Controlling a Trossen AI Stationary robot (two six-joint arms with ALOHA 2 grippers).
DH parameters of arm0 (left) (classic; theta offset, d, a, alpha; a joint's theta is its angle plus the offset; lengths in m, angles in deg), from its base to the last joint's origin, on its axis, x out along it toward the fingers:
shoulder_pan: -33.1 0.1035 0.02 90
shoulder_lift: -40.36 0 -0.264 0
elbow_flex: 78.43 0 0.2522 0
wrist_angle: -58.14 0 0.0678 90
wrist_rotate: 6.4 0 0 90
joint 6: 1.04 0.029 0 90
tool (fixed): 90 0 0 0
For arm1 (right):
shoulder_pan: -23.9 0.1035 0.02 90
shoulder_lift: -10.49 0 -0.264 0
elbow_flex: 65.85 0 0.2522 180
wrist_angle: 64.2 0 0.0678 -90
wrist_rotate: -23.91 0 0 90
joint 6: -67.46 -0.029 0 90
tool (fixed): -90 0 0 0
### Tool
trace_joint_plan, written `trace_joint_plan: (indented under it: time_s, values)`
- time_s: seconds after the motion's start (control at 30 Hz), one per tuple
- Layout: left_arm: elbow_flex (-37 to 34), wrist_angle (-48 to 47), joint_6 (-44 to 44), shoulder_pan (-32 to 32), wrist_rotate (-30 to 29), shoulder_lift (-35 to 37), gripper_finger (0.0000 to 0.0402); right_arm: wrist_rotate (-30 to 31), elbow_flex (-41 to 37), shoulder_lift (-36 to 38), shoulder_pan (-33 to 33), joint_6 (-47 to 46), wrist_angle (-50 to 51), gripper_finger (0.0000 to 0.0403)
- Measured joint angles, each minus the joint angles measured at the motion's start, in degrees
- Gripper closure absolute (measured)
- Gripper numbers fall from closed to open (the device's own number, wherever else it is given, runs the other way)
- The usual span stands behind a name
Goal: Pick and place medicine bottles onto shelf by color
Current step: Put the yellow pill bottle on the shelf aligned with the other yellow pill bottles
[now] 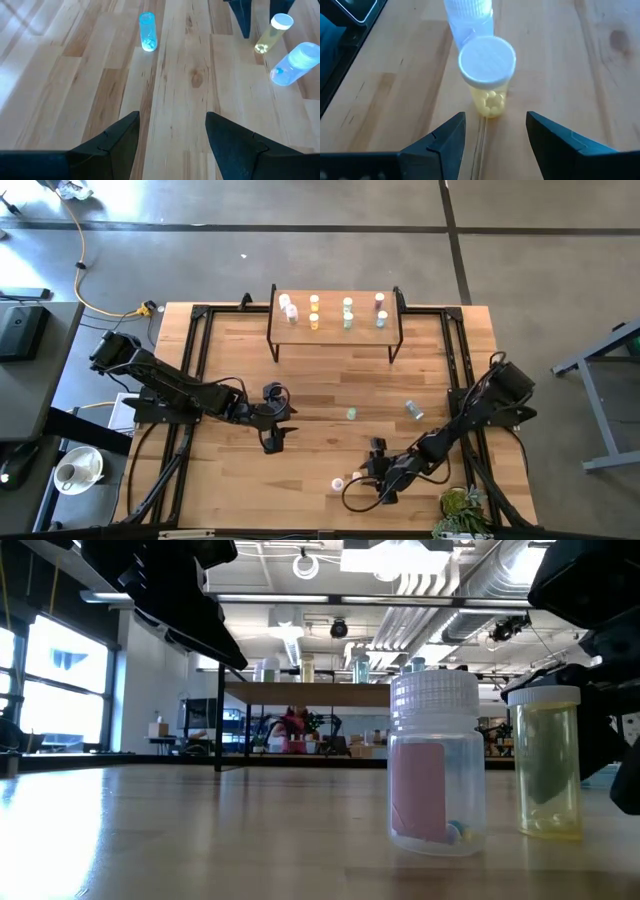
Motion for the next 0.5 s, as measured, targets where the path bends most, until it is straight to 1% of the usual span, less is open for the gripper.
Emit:
trace_joint_plan:
  time_s: [0.2,0.5]
  values:
    - [0.00,0.00,0.00,0.00,-0.02,0.02,0.0186,0.11,0.00,-1.62,0.05,0.62,-3.13,0.0207]
    - [0.00,0.02,0.00,0.00,-0.02,0.02,0.0186,0.59,0.00,-1.62,0.03,2.57,-5.97,0.0240]
